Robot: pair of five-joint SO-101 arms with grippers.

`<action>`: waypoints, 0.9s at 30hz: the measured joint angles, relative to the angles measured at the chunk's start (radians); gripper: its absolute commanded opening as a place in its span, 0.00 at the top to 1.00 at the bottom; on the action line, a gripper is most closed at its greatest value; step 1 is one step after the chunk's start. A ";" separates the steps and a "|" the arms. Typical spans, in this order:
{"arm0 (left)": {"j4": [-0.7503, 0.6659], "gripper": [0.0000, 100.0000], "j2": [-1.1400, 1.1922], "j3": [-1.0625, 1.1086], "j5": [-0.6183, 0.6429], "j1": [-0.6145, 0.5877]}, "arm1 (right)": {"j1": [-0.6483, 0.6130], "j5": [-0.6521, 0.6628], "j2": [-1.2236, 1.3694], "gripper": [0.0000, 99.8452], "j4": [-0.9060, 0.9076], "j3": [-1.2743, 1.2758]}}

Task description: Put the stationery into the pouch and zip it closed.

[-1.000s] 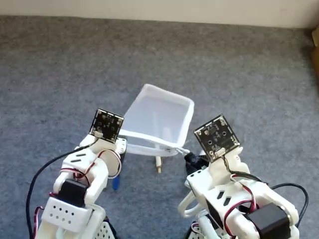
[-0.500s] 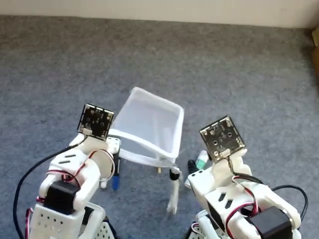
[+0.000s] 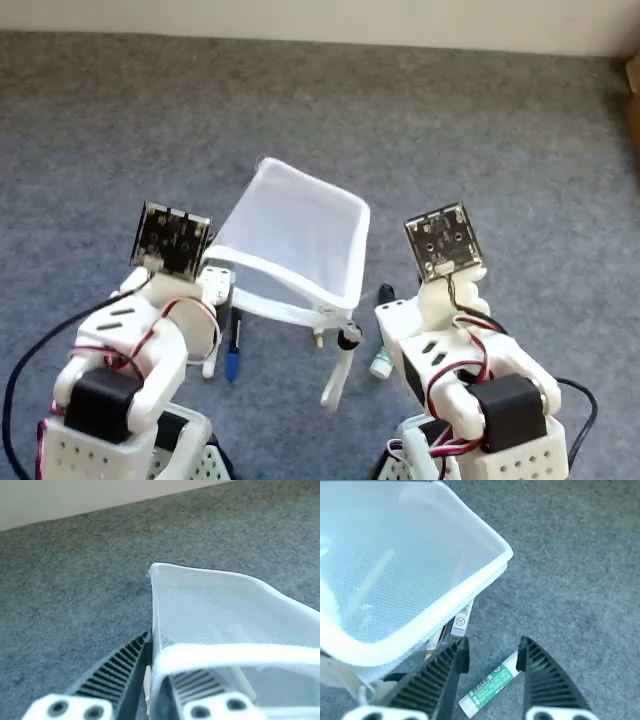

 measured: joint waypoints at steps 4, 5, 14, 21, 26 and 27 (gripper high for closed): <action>0.061 0.99 0.184 -0.126 0.000 -0.002 | 0.002 -0.006 0.008 0.85 -0.032 0.026; 0.078 0.99 0.233 -0.161 0.000 0.000 | 0.003 -0.018 0.009 0.85 -0.037 0.026; 0.190 0.99 0.566 -0.462 0.000 -0.068 | 0.003 -0.046 0.031 0.85 -0.040 0.026; 0.272 0.99 0.729 -0.595 0.051 -0.138 | 0.025 -0.086 0.342 0.85 -0.071 0.017; 0.282 0.99 0.763 -0.611 0.092 -0.146 | 0.094 -0.190 0.566 0.85 -0.149 -0.025; 0.282 0.99 0.763 -0.611 0.112 -0.146 | 0.095 -0.209 0.601 0.85 -0.161 -0.028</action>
